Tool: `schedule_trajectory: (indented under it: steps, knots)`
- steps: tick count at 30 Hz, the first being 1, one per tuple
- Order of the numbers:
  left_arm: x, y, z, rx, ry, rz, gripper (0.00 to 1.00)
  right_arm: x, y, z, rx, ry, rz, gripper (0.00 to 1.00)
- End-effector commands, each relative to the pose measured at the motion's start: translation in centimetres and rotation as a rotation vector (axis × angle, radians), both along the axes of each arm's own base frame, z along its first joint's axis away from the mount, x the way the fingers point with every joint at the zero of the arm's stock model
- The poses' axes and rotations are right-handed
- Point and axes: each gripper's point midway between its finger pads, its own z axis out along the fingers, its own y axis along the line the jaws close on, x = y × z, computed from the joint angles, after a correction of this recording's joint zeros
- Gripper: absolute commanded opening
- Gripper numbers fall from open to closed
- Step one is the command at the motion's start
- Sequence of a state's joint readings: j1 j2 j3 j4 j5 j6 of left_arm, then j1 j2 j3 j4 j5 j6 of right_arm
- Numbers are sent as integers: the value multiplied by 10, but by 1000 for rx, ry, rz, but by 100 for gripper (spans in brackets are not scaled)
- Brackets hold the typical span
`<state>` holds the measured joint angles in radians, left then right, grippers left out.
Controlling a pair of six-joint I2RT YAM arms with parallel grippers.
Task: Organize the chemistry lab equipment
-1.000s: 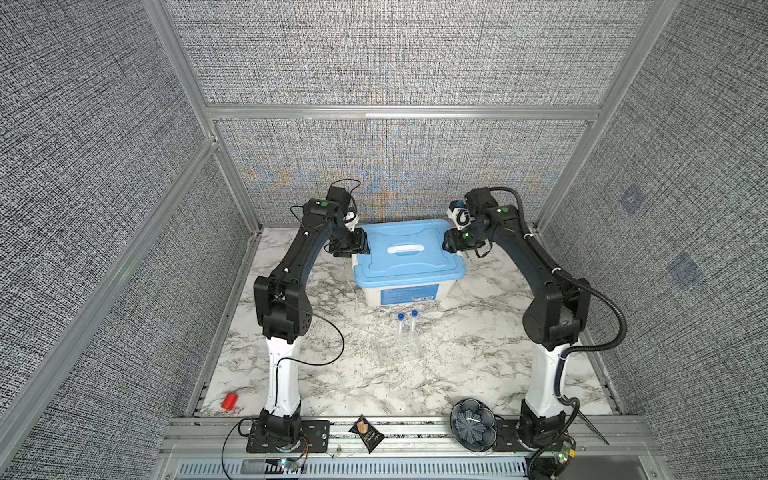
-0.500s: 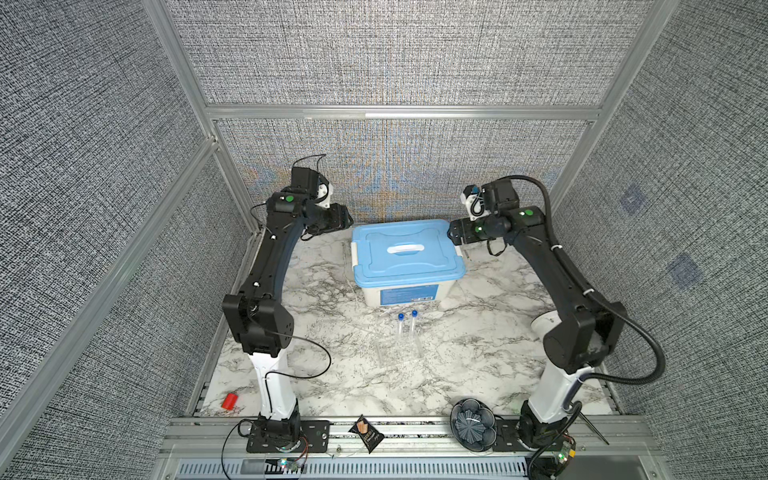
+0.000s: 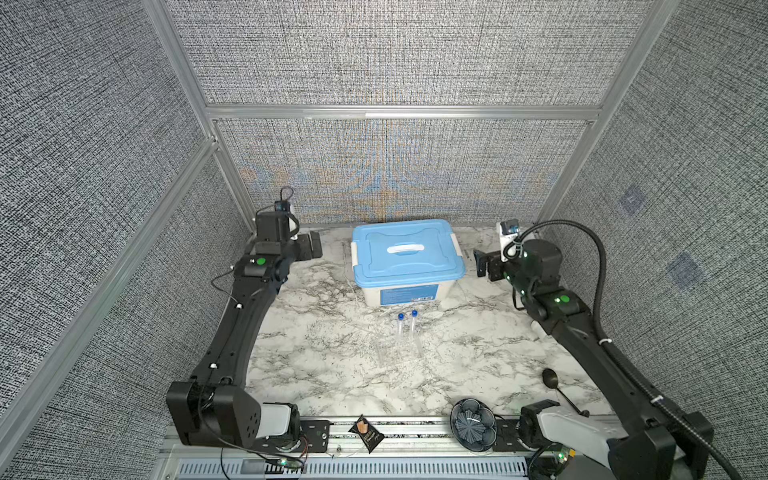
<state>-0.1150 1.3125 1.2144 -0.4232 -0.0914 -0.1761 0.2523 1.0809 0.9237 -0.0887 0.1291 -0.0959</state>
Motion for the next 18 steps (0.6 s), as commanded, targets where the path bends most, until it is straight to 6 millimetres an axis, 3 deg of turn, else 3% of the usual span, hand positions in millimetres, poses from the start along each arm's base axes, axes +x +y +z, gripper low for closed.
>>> schedule_trajectory:
  steps: [1,5,8,11,14,16,18]
  knots:
    - [7,28,2,64,-159,150,99,-5,-21,-19,-19,-28,-97,99]
    - [-7,60,-37,126,-182,324,99,-17,-39,-81,17,115,-156,99]
    - [-6,56,-62,169,-198,270,99,-20,-40,-116,0,160,-134,99]
    - [-2,39,-88,189,-195,146,99,-21,-38,-134,13,121,-97,99]
    - [-7,42,-111,177,-177,169,99,-22,-42,-153,15,41,-90,99]
    - [-4,38,-111,195,-212,136,99,-23,-47,-167,36,2,-102,99]
    - [-5,38,-104,167,-233,147,99,-20,-40,-163,40,-69,-55,99]
